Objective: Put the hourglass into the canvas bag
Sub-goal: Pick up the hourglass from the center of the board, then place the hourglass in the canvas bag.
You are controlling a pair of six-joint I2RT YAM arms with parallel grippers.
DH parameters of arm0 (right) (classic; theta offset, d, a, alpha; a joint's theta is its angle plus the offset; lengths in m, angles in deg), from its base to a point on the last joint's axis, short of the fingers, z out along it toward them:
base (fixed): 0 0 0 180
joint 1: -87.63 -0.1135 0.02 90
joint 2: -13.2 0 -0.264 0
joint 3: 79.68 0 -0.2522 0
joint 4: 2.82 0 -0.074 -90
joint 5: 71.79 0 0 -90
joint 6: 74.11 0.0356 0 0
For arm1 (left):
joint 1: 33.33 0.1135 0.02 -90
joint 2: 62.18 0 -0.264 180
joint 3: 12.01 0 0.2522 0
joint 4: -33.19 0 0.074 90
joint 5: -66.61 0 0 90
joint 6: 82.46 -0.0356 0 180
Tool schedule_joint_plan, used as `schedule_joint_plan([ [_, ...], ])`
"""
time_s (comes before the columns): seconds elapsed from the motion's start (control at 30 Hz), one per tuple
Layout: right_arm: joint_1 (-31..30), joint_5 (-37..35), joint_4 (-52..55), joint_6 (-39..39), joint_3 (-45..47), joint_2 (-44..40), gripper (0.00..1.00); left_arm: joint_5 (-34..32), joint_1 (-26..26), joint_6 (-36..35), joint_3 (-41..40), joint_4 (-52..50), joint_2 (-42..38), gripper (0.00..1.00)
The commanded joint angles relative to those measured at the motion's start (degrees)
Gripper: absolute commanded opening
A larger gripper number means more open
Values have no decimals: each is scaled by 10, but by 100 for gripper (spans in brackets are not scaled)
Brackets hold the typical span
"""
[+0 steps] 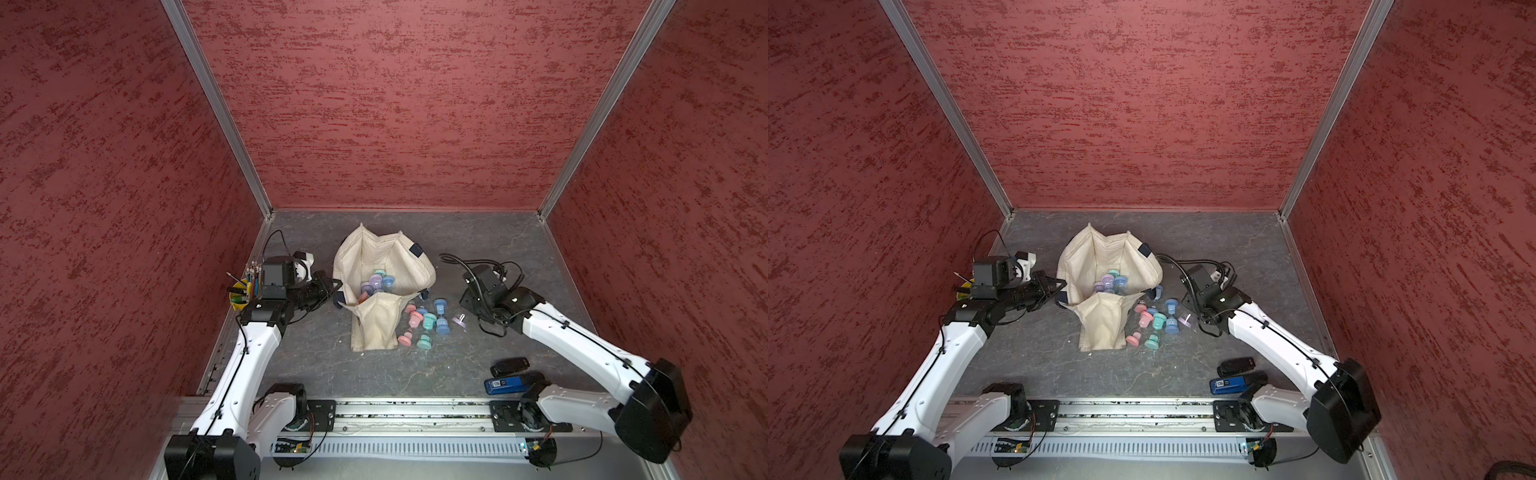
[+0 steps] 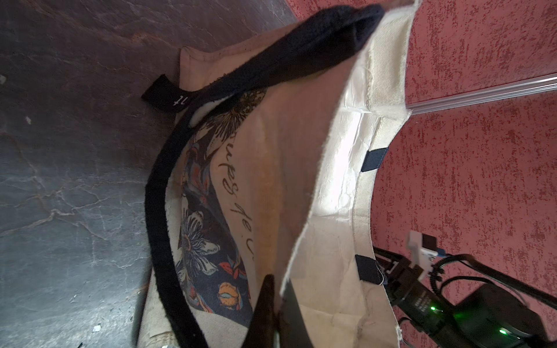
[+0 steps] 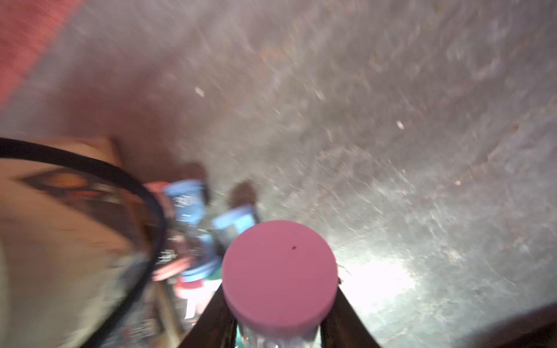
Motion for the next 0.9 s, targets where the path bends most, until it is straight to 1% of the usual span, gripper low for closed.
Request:
schedule_joint_plan([
  [0.0, -1, -37, 33, -2, -47, -14, 11, 6, 4, -1, -2, -9, -5, 0],
  [0.1, -9, -34, 21, -7, -74, -21, 10, 5, 4, -2, 0, -13, -6, 0],
  [0.23, -27, -32, -8, -21, -108, -17, 9, 5, 4, -2, 1, -15, -5, 5],
  [0.43, -84, -62, -23, -58, -202, 33, 7, 5, 4, -5, 12, -23, -2, 16],
  [0.5, -106, -75, -24, -73, -242, 56, 7, 4, 4, -7, 12, -25, -2, 18],
  [0.67, -151, -90, -27, -117, -332, 115, 7, 5, 4, -6, 10, -24, 0, 18],
  [0.87, -184, -92, -34, -161, -418, 191, 6, 6, 4, -4, 14, -25, 0, 9],
])
